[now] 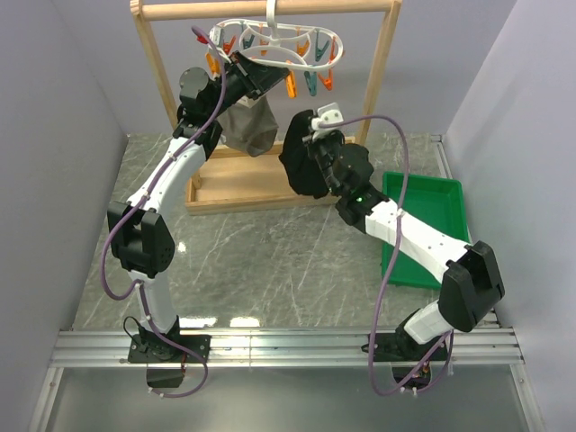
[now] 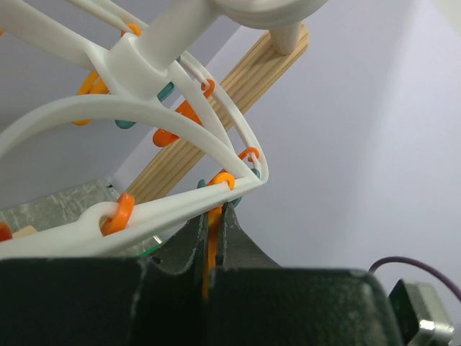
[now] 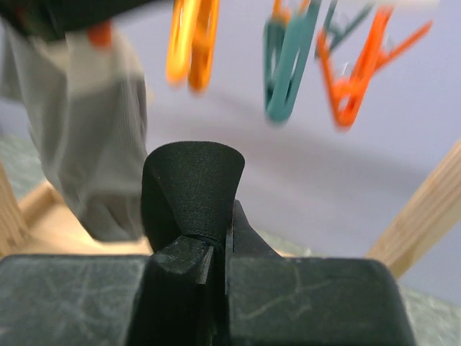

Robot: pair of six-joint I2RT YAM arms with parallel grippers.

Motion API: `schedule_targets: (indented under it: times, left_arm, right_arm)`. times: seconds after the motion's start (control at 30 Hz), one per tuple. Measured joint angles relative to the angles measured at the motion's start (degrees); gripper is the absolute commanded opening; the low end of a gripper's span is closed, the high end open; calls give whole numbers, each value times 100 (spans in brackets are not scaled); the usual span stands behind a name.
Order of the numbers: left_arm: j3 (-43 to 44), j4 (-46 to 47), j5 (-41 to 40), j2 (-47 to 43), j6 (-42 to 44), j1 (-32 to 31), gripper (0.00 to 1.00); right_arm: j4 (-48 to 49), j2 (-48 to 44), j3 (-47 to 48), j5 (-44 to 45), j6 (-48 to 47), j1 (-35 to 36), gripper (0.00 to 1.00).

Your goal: Clip the underwear to the hanger

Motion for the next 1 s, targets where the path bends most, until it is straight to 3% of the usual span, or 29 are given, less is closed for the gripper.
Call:
schedule_targets:
  times: [0.23, 0.47, 1.0]
  left_arm:
    - [0, 26, 22, 0, -17, 4, 0]
    - [0, 35, 22, 0, -17, 4, 0]
    - [0, 17, 22, 0, -17, 4, 0]
  right_arm:
    - [-136, 138, 691, -363, 354, -72, 0]
    - [-404, 323, 772, -529, 490, -92, 0]
    - [-264, 756, 885, 52, 170, -79, 0]
